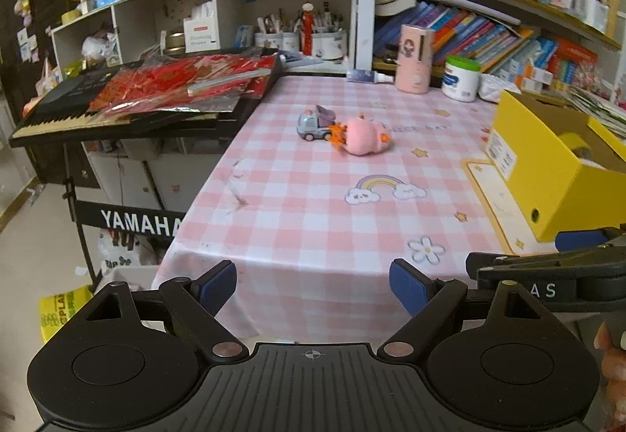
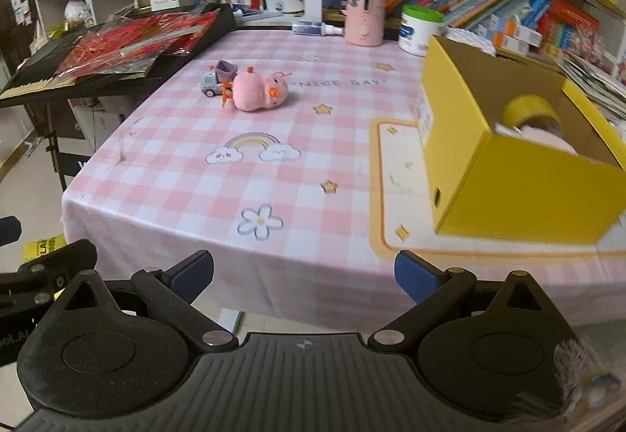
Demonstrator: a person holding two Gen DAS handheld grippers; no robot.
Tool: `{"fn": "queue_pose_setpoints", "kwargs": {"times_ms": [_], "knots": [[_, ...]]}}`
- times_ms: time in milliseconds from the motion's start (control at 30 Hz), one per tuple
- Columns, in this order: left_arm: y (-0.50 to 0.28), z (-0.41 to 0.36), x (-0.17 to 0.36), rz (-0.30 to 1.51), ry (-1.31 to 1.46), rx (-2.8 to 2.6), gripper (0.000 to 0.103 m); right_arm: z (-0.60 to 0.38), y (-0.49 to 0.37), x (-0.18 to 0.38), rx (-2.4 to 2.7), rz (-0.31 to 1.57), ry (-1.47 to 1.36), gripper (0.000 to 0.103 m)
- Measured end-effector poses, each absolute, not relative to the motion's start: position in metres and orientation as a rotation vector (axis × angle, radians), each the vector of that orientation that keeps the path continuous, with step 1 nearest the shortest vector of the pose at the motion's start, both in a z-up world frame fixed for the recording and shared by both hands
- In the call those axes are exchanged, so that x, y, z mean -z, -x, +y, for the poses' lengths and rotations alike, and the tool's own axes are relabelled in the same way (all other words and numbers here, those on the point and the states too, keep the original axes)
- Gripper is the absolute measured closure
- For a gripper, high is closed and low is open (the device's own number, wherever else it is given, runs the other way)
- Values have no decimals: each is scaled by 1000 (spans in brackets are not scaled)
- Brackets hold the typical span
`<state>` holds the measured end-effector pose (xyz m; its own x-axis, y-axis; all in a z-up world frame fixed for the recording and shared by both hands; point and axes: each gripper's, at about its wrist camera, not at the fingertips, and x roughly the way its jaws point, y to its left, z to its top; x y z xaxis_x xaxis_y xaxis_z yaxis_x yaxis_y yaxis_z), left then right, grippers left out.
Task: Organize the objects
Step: 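Withdraw both tools from the box toward the plush chick and toy car, then grasp the grey toy car with the left tool while the right grasps the pink chick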
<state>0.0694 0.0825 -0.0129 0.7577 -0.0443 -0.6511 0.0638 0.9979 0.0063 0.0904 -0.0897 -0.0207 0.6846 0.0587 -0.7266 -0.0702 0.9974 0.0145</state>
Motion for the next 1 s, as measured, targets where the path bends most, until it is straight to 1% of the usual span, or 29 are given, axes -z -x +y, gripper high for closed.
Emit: {"fn": "queue_pose_setpoints", "kwargs": {"times_ms": [500, 633, 767, 1000], "knots": [[-146, 72, 13, 712, 5, -22, 16, -95, -189, 19, -155, 815, 49, 3], [-161, 71, 13, 723, 4, -54, 16, -94, -213, 18, -180, 810, 46, 3], [-173, 73, 16, 745, 7, -82, 16, -90, -235, 18, -225, 815, 32, 6], [-192, 75, 19, 762, 11, -121, 16, -74, -273, 20, -286, 805, 47, 6]]}}
